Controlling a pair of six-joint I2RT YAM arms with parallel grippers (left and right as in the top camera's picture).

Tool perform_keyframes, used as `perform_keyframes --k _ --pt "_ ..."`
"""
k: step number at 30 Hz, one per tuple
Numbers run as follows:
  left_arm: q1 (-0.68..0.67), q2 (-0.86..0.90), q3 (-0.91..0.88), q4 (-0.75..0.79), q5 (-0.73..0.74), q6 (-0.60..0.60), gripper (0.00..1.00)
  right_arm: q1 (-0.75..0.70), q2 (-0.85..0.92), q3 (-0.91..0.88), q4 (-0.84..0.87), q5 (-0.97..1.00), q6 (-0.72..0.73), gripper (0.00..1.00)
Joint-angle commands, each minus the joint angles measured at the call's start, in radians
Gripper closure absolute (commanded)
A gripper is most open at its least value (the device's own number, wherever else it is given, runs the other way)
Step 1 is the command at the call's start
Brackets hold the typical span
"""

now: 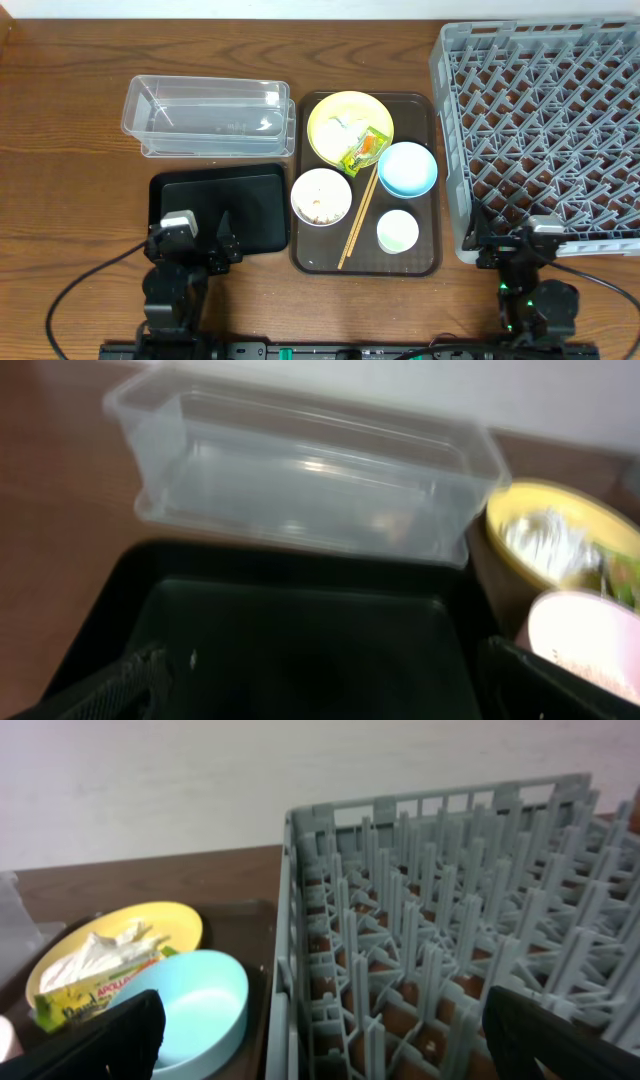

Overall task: Sort waste into correct bins and load items into the dishwasher rack
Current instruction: 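Reach the left gripper to the yellow plate and grasp the tissue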

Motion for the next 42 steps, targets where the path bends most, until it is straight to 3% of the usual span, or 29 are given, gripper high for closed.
perform_keyframes --k 1,6,12,17,20,26,32,36,42 --pt "0.004 0.102 0.153 -0.063 -0.011 -0.010 0.02 0.023 0.060 0.134 -0.046 0.036 0.018 0.01" --pt "0.004 0.319 0.359 -0.233 -0.009 -0.010 0.02 0.023 0.249 0.329 -0.214 0.037 0.018 0.01" --pt "0.004 0.637 0.625 -0.568 0.072 -0.010 0.02 0.023 0.531 0.576 -0.464 0.035 0.017 0.01" --pt "0.004 0.827 0.740 -0.754 0.071 -0.009 0.02 0.023 0.672 0.698 -0.541 0.011 -0.001 0.01" --pt "0.004 0.907 0.737 -0.749 0.082 -0.016 0.02 0.023 0.700 0.712 -0.548 0.010 -0.001 0.01" --pt "0.004 1.009 0.747 -0.671 0.282 -0.013 0.02 0.023 0.700 0.712 -0.538 0.012 -0.001 0.01" --pt "-0.046 1.053 0.892 -0.570 0.295 0.032 0.04 0.023 0.700 0.712 -0.547 0.012 -0.001 0.01" --pt "-0.114 1.109 0.991 -0.429 0.295 0.078 0.05 0.023 0.700 0.712 -0.547 0.012 -0.001 0.01" --pt "-0.219 1.235 1.006 -0.099 0.240 0.108 0.05 0.023 0.701 0.712 -0.547 0.012 -0.001 0.01"
